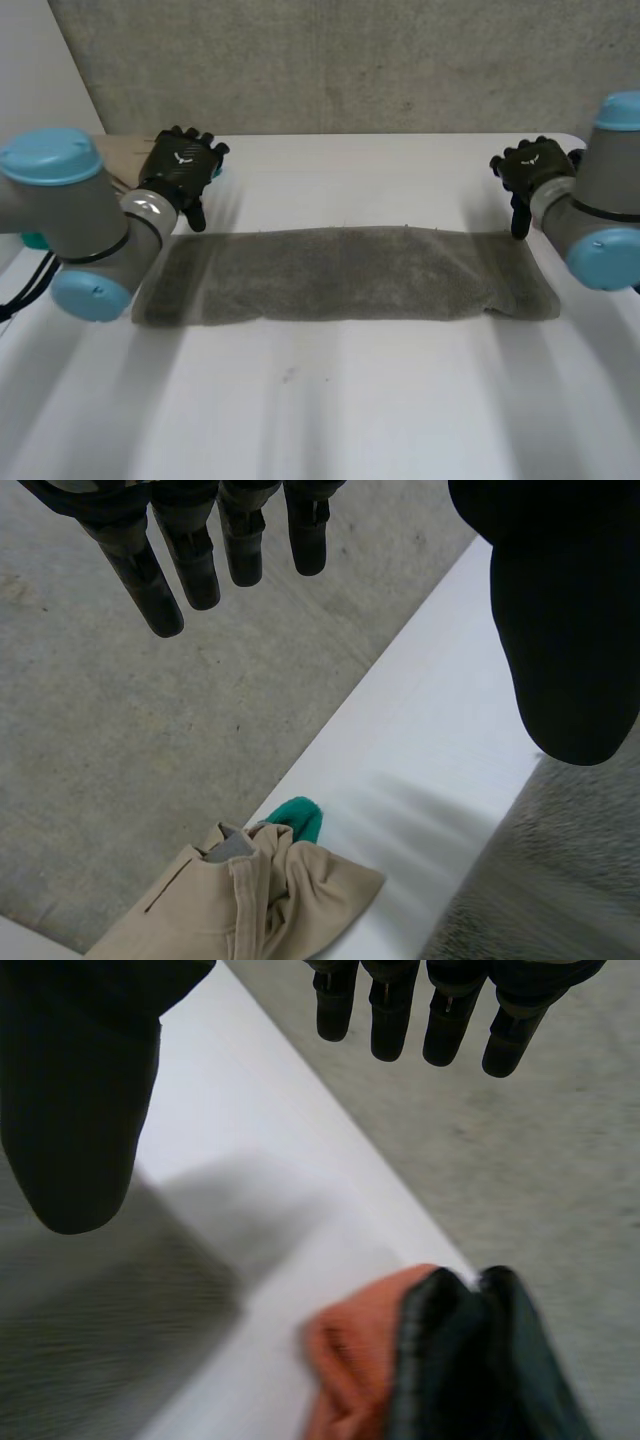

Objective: Fold the laundry.

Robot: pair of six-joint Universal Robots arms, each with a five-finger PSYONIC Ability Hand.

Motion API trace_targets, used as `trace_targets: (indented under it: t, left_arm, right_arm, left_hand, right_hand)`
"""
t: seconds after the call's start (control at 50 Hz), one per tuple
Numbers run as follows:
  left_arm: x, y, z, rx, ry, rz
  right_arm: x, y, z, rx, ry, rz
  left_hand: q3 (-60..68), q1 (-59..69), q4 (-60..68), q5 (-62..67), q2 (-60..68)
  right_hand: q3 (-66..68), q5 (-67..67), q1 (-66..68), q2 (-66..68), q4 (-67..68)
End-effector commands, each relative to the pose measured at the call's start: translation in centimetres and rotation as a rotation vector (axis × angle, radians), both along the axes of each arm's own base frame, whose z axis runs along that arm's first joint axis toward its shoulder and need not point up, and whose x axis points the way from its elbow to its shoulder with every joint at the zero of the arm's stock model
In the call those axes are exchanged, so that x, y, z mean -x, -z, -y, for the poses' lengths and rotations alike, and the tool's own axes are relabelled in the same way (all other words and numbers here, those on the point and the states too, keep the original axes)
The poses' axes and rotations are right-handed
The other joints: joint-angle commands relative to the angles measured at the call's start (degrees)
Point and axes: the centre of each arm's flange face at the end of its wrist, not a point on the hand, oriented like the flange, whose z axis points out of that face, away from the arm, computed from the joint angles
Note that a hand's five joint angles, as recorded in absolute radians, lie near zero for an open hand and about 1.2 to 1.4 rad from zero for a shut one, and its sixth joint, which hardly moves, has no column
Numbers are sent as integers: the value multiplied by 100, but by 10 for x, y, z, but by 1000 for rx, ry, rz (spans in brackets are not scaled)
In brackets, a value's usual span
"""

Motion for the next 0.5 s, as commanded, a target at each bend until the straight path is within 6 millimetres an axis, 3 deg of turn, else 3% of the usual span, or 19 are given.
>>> trace_targets:
  t: [0.02,0.1,0.26,0.3,0.34,0.38,0.42,0.5]
  left_arm:
    - [-16,-4,-33,-38,-8,-3]
    - [-19,4,-44,-52,-6,1]
    - [-14,13,-50,-33,11,-5]
    - [-11,12,-52,-32,20,-5]
    - [-9,12,-54,-31,26,-5]
    - [-8,12,-55,-29,32,-6]
    - [-7,9,-57,-23,35,-8]
    - [-8,-4,-60,8,34,-20]
  right_arm:
    - [40,20,-56,-280,-4,112]
    - [59,43,-63,-355,49,157]
    - [63,62,-52,-268,44,166]
    - [62,77,-48,-286,38,162]
    - [64,87,-41,-287,55,132]
    - [66,90,-41,-271,64,97]
    - [75,82,-34,-166,114,40]
    - [111,38,-28,23,207,-98]
  left_hand:
    - [-195,-120,-150,-254,-157]
    - [-195,-120,-150,-254,-157]
    - [-195,-120,-150,-254,-157]
    - [-195,-120,-150,-254,-157]
    - [-195,-120,-150,-254,-157]
    - [-195,-120,-150,-254,-157]
    - [-195,-120,-150,-254,-157]
    - [-195,-120,-150,-254,-157]
  right_hand:
    - [-193,-239,-286,-222,-182]
    - [65,19,-28,37,76]
    - [1546,1500,1453,1517,1557]
    - [3254,3209,3162,3226,3265]
    - [6786,6741,6694,6758,6797]
    - [6807,6761,6714,6778,6818]
    - [6807,6761,6714,6778,6818]
    - [6807,6761,6714,6778,6818]
